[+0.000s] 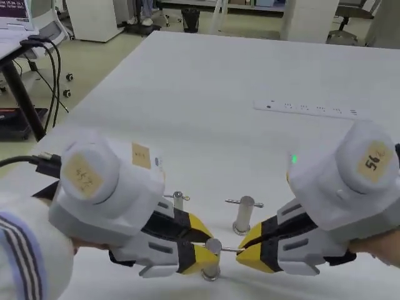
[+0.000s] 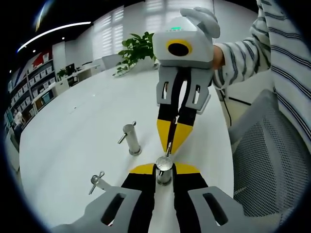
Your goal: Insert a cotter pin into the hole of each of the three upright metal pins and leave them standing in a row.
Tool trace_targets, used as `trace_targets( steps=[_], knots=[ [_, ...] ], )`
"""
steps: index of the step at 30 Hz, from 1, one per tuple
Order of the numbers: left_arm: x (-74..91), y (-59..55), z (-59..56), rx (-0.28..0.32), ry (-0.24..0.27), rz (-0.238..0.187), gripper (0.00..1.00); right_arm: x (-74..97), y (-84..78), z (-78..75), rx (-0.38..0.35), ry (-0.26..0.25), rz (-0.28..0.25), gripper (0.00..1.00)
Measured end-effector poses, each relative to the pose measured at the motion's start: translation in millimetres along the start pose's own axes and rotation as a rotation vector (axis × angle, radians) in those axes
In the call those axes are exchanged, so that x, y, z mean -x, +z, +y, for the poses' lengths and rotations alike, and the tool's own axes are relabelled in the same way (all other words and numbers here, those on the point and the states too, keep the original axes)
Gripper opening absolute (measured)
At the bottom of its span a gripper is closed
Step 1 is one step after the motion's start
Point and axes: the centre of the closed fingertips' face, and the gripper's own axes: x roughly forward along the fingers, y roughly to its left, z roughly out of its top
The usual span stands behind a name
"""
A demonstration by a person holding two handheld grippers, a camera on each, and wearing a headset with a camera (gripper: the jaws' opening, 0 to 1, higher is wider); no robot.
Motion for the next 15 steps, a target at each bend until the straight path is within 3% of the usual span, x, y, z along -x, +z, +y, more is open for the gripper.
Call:
trace_targets(
  steps=[8,15],
  knots=[
    [-2.5,2.0,-2.0,-0.012,-0.01,0.009,0.09,-6.4,9.5,3.0,0.017,0.023,-0.017,0.0],
    [-4.3,2.7,-1.5,-0.035,-0.004,0.012,0.09,-7.4,7.7,3.8,0.063,0.039,0.008,0.0]
  ],
)
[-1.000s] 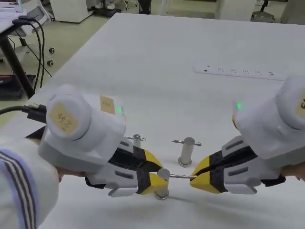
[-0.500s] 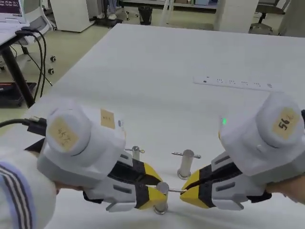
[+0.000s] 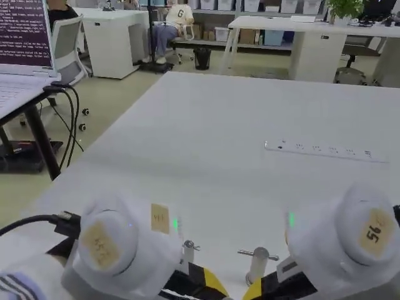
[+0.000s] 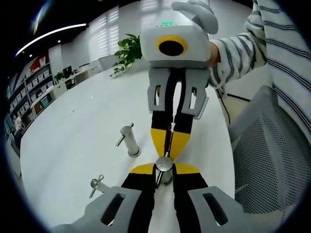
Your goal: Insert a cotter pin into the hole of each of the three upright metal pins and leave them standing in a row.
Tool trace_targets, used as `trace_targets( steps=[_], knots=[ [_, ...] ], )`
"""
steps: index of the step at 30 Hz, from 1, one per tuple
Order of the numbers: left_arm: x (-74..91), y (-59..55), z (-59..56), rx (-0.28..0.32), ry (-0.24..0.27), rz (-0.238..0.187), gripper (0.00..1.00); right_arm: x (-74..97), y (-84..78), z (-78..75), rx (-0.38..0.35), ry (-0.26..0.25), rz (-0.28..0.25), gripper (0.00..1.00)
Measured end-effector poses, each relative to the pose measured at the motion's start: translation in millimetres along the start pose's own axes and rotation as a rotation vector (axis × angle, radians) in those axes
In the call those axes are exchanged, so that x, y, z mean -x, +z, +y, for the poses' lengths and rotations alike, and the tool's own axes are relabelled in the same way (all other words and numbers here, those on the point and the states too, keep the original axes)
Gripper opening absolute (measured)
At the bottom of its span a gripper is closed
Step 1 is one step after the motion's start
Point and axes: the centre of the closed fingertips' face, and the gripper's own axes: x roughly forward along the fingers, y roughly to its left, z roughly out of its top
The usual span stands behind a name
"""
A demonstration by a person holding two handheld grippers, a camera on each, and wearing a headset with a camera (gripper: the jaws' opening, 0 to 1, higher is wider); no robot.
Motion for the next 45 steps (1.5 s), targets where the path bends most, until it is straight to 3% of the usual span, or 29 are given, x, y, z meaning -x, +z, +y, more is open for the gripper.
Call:
trace_targets(
  steps=[3,6,9,15,19,21,22,24,28,37,41,43,45],
  knots=[
    [-1.5,-0.2,0.3,0.002,0.007,0.002,0.09,-0.4,-0.2,0.2,0.005,0.003,0.004,0.0],
    [-3.7,0.4,-0.2,0.097,0.009,-0.02,0.1,-0.2,-0.9,-0.2,0.014,0.005,0.006,0.0],
    [-2.8,-0.3,0.7,0.093,0.008,-0.035,0.1,-0.1,-0.9,0.6,0.049,0.006,0.003,0.0],
    [1.7,0.1,-1.1,0.117,0.007,-0.063,0.13,-0.7,0.3,0.3,0.054,0.002,-0.011,0.0],
    [10.6,1.1,-1.0,0.147,0.023,-0.093,0.29,-0.4,3.4,1.4,0.04,0.0,-0.042,0.08],
    [16.7,4.6,-6.8,0.211,0.006,-0.132,0.35,-0.7,4.3,1.9,0.03,-0.004,-0.055,0.11],
    [21.2,4.0,-8.9,0.213,0.001,-0.136,0.4,-1.4,5.3,2.7,0.015,-0.004,-0.067,0.12],
    [26.5,2.0,-9.0,0.206,0.024,-0.136,0.47,-2.4,6.5,5.2,-0.009,0.007,-0.087,0.13],
    [37.9,-8.2,-13.5,0.217,0.052,-0.114,0.58,-4.5,10.1,2.8,-0.075,-0.021,-0.137,0.16],
    [56.0,-23.3,-17.1,0.281,0.139,-0.129,0.89,-12.5,12.1,-0.2,-0.136,-0.032,-0.178,0.23],
    [62.9,-24.5,-20.7,0.318,0.158,-0.147,0.97,-18.7,12.4,0.3,-0.147,-0.024,-0.183,0.23],
    [64.6,-28.0,-23.7,0.336,0.161,-0.133,0.99,-21.7,12.4,0.5,-0.15,-0.023,-0.18,0.23],
    [67.1,-33.6,-20.3,0.325,0.205,-0.113,0.99,-23.9,12.9,0.5,-0.154,-0.023,-0.181,0.24]
  ],
)
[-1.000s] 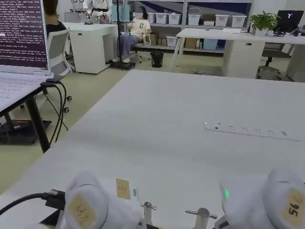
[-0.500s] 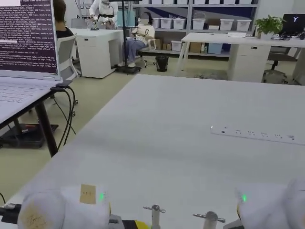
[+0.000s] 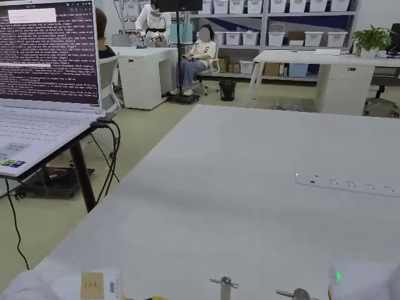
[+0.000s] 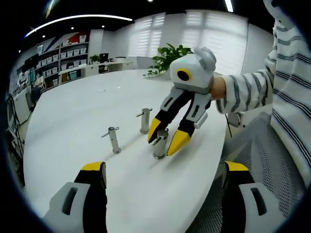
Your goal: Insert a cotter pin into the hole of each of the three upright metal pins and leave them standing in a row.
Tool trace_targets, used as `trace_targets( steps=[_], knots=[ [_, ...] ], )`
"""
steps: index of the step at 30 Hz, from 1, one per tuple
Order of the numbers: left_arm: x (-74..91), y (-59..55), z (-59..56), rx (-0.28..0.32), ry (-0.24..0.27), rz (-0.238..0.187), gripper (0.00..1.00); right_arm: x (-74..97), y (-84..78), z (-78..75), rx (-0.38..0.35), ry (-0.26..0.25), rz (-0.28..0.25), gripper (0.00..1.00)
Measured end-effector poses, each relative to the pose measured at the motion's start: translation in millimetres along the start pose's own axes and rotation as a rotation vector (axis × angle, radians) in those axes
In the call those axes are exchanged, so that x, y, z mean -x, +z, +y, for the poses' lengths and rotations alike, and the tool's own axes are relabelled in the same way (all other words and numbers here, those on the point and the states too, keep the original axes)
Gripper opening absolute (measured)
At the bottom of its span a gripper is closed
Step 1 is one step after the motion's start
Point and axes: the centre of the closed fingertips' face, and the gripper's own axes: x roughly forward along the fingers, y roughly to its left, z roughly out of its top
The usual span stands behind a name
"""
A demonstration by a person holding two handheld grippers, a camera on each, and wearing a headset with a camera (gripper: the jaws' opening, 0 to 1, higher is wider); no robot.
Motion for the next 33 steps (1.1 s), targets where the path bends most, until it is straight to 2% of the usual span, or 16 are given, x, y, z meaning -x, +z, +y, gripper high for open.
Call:
trace_targets(
  steps=[5,11,19,22,25,31,33],
  knots=[
    [4.3,-5.1,-0.1,0.016,0.021,0.015,0.99,-4.6,2.1,0.1,-0.004,0.006,-0.004,0.22],
    [6.6,-2.9,-4.6,0.023,0.033,0.001,0.99,-10.9,1.9,1.5,-0.007,0.014,-0.002,0.21],
    [6.7,0.3,-8.4,0.032,0.038,-0.014,0.99,-13.8,3.8,-1.2,-0.004,-0.006,-0.006,0.17],
    [6.8,0.7,-7.4,0.029,0.04,-0.012,0.99,-14.1,4.4,-2.6,0.003,-0.017,-0.004,0.13],
    [6.3,3.2,-8.5,0.018,0.034,-0.005,0.99,-14.5,4.9,-1.1,0.013,-0.015,-0.003,0.12],
    [6.6,13.0,-2.6,0.01,0.048,-0.018,0.99,-14.8,4.8,1.5,0.02,-0.007,0.002,0.11],
    [7.0,12.6,2.4,0.004,0.061,-0.009,0.99,-13.5,8.3,0.4,0.028,-0.032,-0.005,0.1]
  ],
)
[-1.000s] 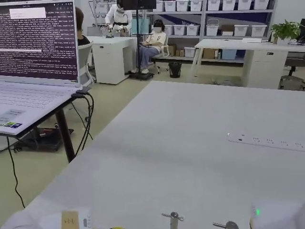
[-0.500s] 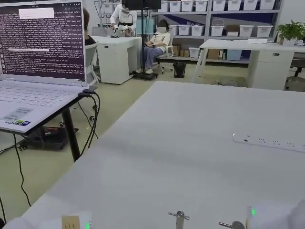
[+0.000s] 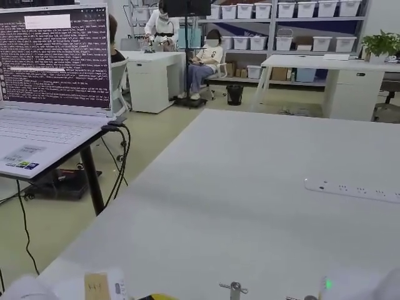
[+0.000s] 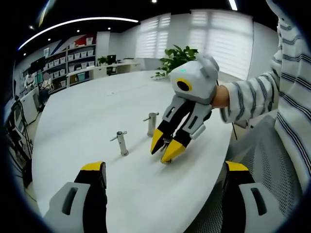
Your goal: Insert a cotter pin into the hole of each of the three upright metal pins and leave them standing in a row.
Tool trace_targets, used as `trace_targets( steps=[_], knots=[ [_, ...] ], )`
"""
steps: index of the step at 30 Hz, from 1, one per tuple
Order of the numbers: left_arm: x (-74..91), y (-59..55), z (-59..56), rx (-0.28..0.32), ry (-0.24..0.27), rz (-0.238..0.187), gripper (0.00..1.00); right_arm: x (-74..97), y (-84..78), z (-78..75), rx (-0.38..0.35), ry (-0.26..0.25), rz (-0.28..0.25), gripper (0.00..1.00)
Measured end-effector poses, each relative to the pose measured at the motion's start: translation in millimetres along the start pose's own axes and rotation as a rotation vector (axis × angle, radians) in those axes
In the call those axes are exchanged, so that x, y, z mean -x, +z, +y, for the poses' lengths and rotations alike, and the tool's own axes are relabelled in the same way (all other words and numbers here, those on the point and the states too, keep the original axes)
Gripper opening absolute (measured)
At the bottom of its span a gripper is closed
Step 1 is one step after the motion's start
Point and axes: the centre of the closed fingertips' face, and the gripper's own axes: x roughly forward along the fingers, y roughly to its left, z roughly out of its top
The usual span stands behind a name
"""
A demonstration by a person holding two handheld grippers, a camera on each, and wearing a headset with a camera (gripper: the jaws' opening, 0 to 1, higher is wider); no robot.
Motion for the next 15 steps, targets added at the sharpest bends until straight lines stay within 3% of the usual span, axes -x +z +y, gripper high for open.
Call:
trace_targets(
  steps=[2,7,15],
  knots=[
    [0.4,-0.4,5.3,0.002,0.009,0.006,0.99,-1.2,-0.6,1.9,-0.006,0.001,-0.003,0.1],
    [3.7,1.7,13.8,0.009,0.029,-0.002,0.99,0.2,-1.4,4.4,0.068,-0.026,0.004,0.09],
    [6.5,-1.0,18.5,0.028,0.042,-0.001,0.99,23.8,15.1,9.9,0.124,-0.025,-0.056,0.09]
  ],
)
